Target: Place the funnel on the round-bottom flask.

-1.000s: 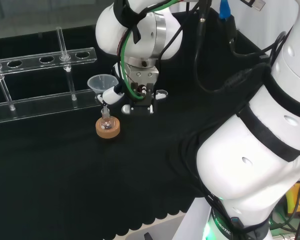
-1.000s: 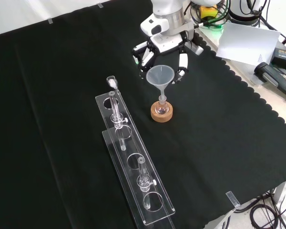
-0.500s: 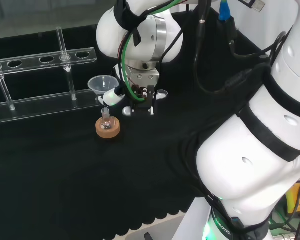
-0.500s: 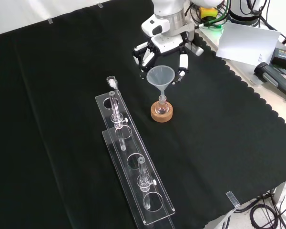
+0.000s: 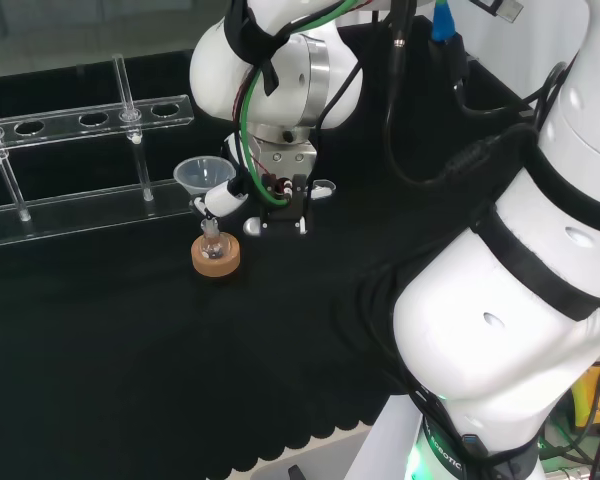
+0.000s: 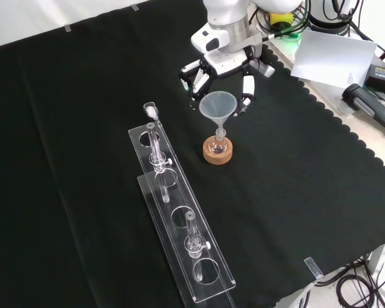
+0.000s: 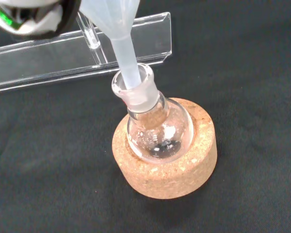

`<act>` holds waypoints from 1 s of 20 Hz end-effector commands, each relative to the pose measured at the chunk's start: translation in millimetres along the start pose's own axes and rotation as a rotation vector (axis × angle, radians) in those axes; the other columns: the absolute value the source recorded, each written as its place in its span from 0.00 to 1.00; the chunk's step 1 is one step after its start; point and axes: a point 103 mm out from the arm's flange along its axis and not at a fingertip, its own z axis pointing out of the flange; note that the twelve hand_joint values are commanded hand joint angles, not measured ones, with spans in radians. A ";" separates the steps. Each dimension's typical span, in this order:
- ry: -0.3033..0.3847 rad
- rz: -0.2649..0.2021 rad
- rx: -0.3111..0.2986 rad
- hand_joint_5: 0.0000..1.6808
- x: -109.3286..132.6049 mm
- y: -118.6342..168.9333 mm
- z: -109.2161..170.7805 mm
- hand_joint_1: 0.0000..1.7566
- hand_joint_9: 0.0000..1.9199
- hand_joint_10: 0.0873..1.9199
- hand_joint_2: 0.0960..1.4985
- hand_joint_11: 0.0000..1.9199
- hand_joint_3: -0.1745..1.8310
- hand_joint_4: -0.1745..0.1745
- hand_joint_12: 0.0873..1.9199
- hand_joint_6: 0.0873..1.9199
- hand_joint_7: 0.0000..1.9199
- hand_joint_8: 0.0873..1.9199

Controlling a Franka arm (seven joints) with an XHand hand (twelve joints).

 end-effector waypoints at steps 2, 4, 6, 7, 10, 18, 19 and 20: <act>-0.002 -0.005 -0.001 0.42 -0.1 0.4 3.4 0.49 0.46 0.20 0.34 0.00 0.54 0.30 0.80 0.33 0.56 0.42; -0.001 -0.005 -0.010 0.42 -0.9 0.0 5.2 0.49 0.46 0.20 0.34 0.00 0.54 0.30 0.80 0.33 0.56 0.42; -0.005 -0.011 -0.024 0.42 -1.4 -0.1 8.7 0.49 0.46 0.20 0.34 0.00 0.54 0.30 0.80 0.33 0.56 0.42; -0.009 -0.017 -0.035 0.42 -1.3 -0.1 10.6 0.49 0.46 0.20 0.34 0.00 0.54 0.30 0.80 0.33 0.56 0.42; -0.018 -0.025 -0.053 0.42 -2.6 1.4 14.9 0.49 0.46 0.20 0.34 0.00 0.54 0.30 0.80 0.33 0.56 0.42; -0.053 -0.035 -0.051 0.42 -5.7 3.0 21.9 0.49 0.46 0.20 0.34 0.00 0.54 0.30 0.80 0.33 0.56 0.42; -0.056 -0.034 -0.049 0.42 -5.5 2.9 22.8 0.50 0.46 0.20 0.34 0.00 0.54 0.30 0.80 0.33 0.56 0.42; -0.060 -0.035 -0.046 0.42 -5.4 2.8 23.6 0.50 0.46 0.20 0.34 0.00 0.54 0.30 0.80 0.33 0.56 0.42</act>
